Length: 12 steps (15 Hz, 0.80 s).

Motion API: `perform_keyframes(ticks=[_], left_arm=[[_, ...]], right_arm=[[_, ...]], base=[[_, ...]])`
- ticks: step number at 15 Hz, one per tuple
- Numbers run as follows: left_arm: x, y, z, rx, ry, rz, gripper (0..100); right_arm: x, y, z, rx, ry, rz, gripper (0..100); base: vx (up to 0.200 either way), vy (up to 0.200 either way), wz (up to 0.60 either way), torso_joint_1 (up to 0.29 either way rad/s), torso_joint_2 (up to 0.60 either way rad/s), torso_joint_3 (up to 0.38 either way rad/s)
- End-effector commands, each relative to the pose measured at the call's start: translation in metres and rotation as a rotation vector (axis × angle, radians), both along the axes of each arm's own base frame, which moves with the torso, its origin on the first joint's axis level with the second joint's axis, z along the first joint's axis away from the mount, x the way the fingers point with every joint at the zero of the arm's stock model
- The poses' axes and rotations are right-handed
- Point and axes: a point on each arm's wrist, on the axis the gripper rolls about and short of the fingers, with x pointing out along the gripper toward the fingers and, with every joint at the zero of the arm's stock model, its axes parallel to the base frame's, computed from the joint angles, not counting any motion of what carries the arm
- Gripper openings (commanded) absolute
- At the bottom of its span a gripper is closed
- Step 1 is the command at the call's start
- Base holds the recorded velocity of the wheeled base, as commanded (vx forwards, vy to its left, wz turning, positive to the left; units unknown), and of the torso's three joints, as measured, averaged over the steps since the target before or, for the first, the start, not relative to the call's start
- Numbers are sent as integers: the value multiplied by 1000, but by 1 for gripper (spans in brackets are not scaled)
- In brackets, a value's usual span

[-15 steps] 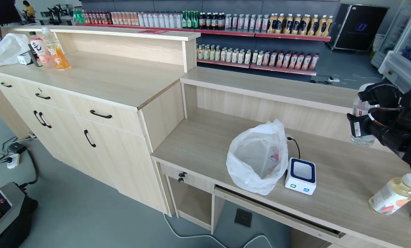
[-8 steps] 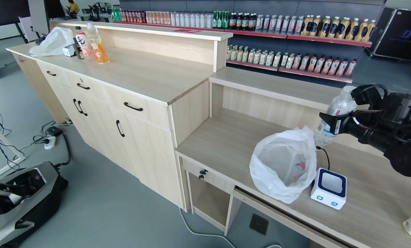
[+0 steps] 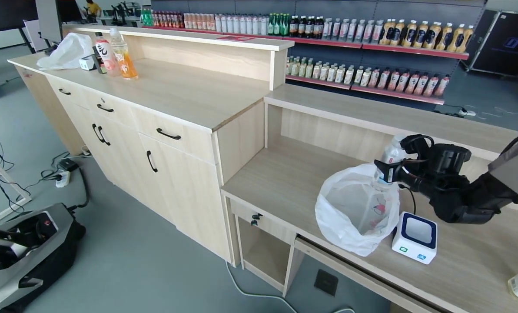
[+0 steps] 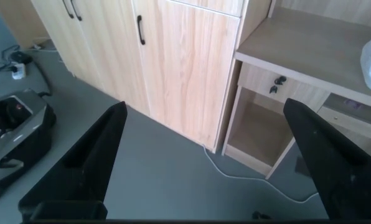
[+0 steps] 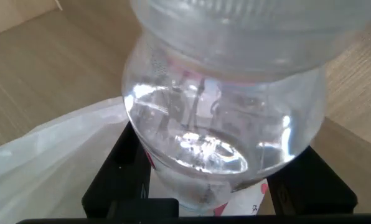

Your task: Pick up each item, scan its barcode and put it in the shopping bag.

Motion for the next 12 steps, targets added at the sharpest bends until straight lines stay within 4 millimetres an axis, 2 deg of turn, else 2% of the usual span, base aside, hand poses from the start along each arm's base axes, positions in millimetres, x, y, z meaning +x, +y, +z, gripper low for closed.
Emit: perform_keyframes(ticks=[1, 4, 10, 12], left_arm=[[0, 0, 0, 0, 0, 1, 100], [0, 0, 0, 0, 0, 1, 100], [0, 0, 0, 0, 0, 1, 100], [0, 0, 0, 0, 0, 1, 100]], right_arm=[[12, 0, -57, 11, 73, 33, 0], [26, 7, -71, 9, 52, 98, 0], [45, 3, -91, 13, 34, 95, 0], [46, 3, -101, 2, 37, 97, 0]], base=[[0, 0, 0, 0, 0, 0], [0, 0, 0, 0, 0, 0], [0, 0, 0, 0, 0, 0], [0, 0, 0, 0, 0, 0]])
